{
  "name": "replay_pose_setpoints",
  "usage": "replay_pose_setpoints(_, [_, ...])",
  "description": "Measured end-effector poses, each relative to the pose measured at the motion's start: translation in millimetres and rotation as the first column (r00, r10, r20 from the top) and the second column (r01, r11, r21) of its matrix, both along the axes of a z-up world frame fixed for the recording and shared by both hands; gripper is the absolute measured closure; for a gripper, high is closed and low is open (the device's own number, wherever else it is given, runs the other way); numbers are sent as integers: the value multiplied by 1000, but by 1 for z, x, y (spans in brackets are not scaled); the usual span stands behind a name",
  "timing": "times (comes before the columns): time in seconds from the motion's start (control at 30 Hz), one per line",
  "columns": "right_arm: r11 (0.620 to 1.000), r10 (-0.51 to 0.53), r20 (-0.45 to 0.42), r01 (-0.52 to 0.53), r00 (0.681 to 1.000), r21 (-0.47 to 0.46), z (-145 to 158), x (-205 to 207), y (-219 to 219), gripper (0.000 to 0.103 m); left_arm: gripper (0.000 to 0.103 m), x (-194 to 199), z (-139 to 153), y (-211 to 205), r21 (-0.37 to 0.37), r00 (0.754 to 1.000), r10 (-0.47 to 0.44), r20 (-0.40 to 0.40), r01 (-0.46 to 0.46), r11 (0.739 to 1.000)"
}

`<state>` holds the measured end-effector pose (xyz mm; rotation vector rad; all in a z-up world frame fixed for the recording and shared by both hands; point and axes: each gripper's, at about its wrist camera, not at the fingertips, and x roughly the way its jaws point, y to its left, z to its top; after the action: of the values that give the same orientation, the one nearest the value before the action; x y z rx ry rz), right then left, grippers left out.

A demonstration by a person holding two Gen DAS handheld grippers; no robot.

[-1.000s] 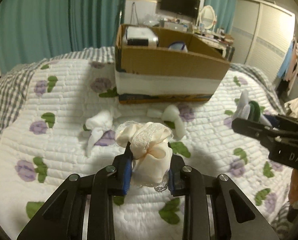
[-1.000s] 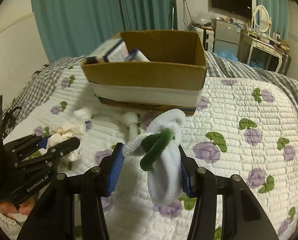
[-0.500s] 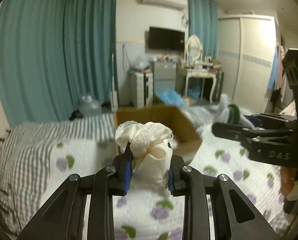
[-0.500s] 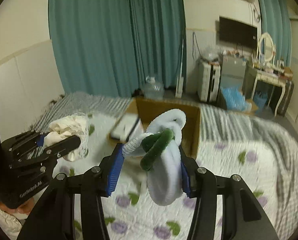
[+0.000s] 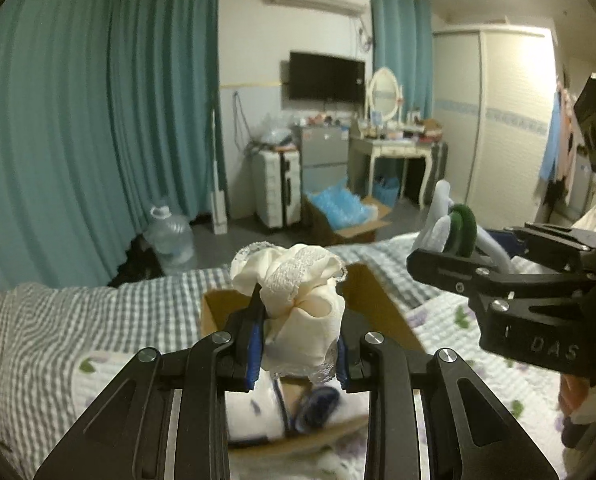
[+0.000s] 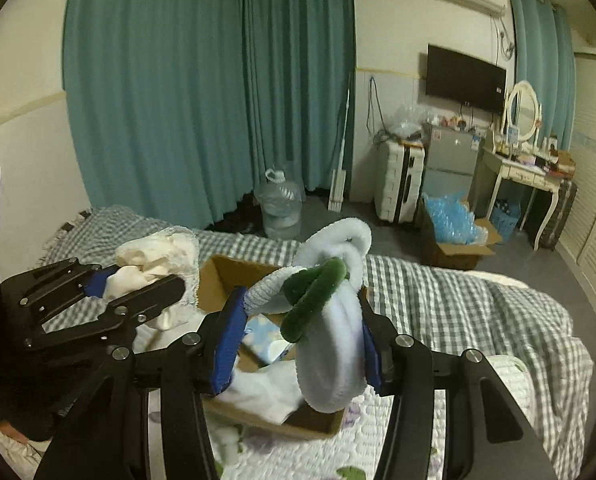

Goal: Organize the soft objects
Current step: 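Carry the toy and cream cloth into the box and release both, then grasp a white cotton item with each tool from the quilt beside the box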

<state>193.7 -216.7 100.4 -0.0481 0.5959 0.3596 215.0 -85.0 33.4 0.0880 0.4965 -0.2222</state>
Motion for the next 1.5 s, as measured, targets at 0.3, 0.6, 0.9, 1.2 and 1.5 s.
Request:
replay_pose_setpoints(0.3, [1000, -18, -147, 21, 989, 20, -66, 80, 6, 50, 70, 61, -64, -17, 89, 995, 16, -101, -7, 996])
replay_pose_setpoints(0.6, [995, -65, -116, 72, 991, 64, -69, 85, -12, 16, 34, 58, -64, -21, 75, 994, 71, -86, -64, 995])
replay_pose_setpoints(0.9, [992, -125, 7, 125, 992, 32, 19, 19, -28, 11, 30, 10, 5, 0, 48, 995, 98, 13, -98, 994])
replay_pose_setpoints(1.2, [994, -104, 138, 108, 985, -21, 130, -83, -1, 3, 12, -105, 102, 39, 55, 961, 140, 241, -157, 986])
replay_pose_setpoints(1.5, [995, -82, 227, 94, 971, -45, 166, -180, 35, 2, 6, -181, 134, 83, -3, 934, 168, 315, -176, 984])
